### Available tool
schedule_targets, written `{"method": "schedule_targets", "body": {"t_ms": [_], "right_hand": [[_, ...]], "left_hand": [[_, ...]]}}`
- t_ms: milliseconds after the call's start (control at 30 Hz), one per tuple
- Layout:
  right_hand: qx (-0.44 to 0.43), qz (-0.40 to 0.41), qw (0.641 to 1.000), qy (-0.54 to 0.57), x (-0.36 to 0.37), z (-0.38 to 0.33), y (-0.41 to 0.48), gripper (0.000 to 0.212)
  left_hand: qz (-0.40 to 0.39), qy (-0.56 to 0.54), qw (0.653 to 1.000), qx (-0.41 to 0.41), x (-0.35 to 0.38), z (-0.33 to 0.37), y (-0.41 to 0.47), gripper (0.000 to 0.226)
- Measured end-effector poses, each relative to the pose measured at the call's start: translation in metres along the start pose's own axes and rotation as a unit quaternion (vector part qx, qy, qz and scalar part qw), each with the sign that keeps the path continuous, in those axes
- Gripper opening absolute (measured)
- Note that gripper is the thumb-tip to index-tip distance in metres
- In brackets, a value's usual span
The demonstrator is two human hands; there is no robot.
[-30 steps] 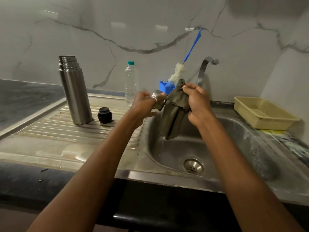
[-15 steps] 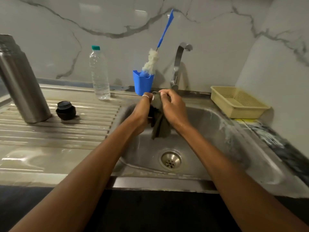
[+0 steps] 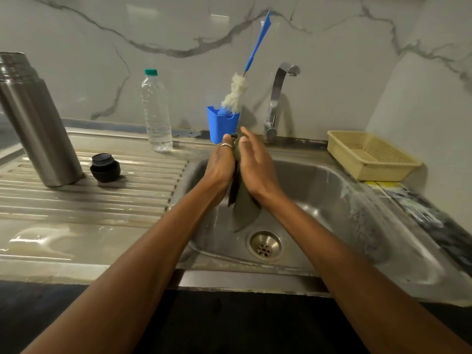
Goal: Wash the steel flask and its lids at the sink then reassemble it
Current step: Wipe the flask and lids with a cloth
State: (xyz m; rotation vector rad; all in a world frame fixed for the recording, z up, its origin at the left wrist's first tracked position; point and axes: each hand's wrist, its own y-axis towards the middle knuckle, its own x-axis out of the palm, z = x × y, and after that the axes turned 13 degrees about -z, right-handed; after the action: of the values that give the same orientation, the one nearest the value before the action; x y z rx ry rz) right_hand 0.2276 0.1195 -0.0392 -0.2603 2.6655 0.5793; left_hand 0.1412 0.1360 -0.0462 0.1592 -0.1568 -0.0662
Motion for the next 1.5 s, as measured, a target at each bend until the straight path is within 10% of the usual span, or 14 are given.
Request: {"method": "schedule_targets", "body": {"t_ms": [100,233,433,600,767,967,1133,1300,1500], "right_hand": [[-0.070,-0.021,0.996,-0.048,0.005,0.011,0.000,0.042],[0.177,0.032,0.942,0.284,-0.002,0.003,0.014,0.043],[-0.013,-0.024,1.000,-0.013,0.010,0.001,-0.002,0.042],[0.222,0.006,0.921,0.320,0.000,-0.008,0.005,0.044],[0.041,0.016,0.998,0.045,0.019,-0.011,-0.003,0.042],[0.249,0.000,0.923,0.294,0.007,-0.006,0.013,0.050],[0.061,0.037,0.994,0.085,0.016,-0.012,-0.002,0.043],[0.290,0.002,0.882,0.372,-0.003,-0.010,0.010,0.054],[0.250,-0.002,0.919,0.306,0.008,-0.005,0.011,0.069]], "left_hand": [[0.005,0.018,1.000,0.020,-0.001,-0.002,-0.001,0.045],[0.006,0.022,1.000,-0.022,0.003,-0.003,-0.003,0.047],[0.036,-0.028,0.999,-0.021,-0.003,-0.005,0.002,0.050],[0.031,-0.048,0.996,-0.074,0.002,-0.005,-0.002,0.050],[0.043,-0.051,0.997,-0.037,-0.002,-0.004,-0.002,0.049],[0.053,-0.044,0.995,-0.077,0.001,-0.004,-0.002,0.049],[0.045,-0.050,0.997,-0.048,-0.001,-0.001,-0.005,0.048],[0.046,-0.070,0.993,-0.086,0.004,0.001,-0.007,0.046],[0.104,0.089,0.990,-0.040,0.002,-0.009,-0.002,0.074]]}}
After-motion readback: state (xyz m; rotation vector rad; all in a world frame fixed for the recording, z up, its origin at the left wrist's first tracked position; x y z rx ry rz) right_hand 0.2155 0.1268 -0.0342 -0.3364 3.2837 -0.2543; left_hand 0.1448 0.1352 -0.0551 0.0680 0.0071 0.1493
